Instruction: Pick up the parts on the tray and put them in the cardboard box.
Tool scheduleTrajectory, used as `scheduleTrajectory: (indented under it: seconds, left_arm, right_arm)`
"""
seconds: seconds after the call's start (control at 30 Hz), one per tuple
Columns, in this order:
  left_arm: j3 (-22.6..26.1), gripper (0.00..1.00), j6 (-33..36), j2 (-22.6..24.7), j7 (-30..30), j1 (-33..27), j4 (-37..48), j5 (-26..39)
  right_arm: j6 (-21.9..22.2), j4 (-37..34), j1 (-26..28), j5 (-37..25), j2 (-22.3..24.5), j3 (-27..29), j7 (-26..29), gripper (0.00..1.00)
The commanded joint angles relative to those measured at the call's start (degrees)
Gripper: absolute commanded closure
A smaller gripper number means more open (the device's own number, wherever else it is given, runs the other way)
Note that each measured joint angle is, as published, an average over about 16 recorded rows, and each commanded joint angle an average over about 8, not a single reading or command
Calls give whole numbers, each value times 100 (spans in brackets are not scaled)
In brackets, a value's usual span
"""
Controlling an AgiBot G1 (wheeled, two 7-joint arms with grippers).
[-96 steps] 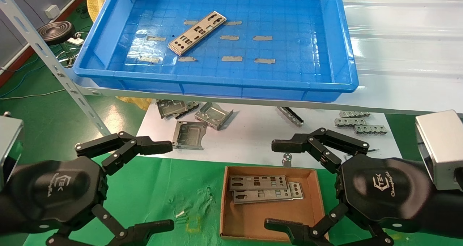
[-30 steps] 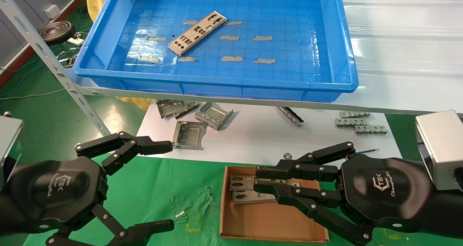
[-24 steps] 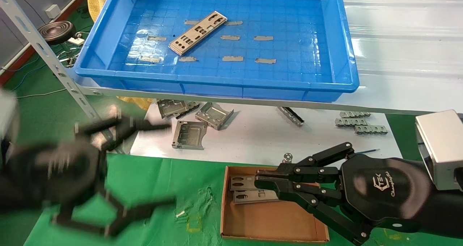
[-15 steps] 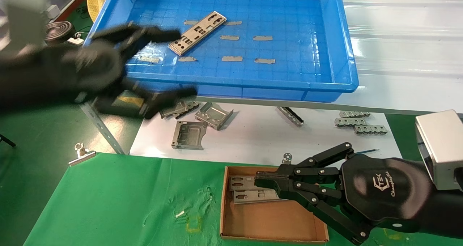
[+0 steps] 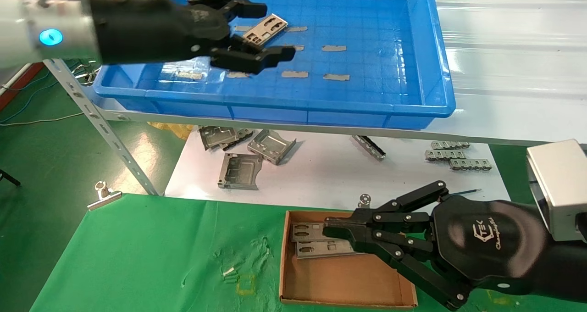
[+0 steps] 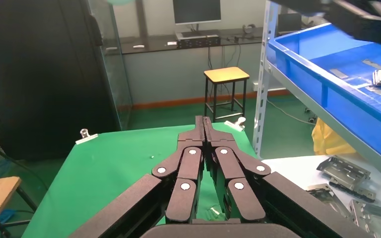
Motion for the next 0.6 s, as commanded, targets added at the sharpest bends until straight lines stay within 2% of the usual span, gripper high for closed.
scheduleTrajectory:
  seconds: [0.03, 0.27, 0.33, 0.53, 0.6]
  left_arm:
    - [97, 0, -108, 229, 115, -237, 405, 176]
    - [274, 0, -1288, 841, 346, -663, 1435, 568]
    - [290, 0, -1633, 968, 349, -702, 1643, 615]
    - [309, 0, -2038, 1138, 185, -702, 1967, 633]
    - [315, 0, -2033, 1148, 82, -692, 2012, 625]
  right_arm:
    - [0, 0, 0, 0, 0, 0, 0, 100]
    - [0, 0, 0, 1, 0, -1, -1, 99]
    - [1, 0, 0, 1, 1, -1, -1, 92]
    - [1, 0, 1, 1, 1, -2, -1, 18]
    - [1, 0, 1, 2, 1, -2, -1, 0]
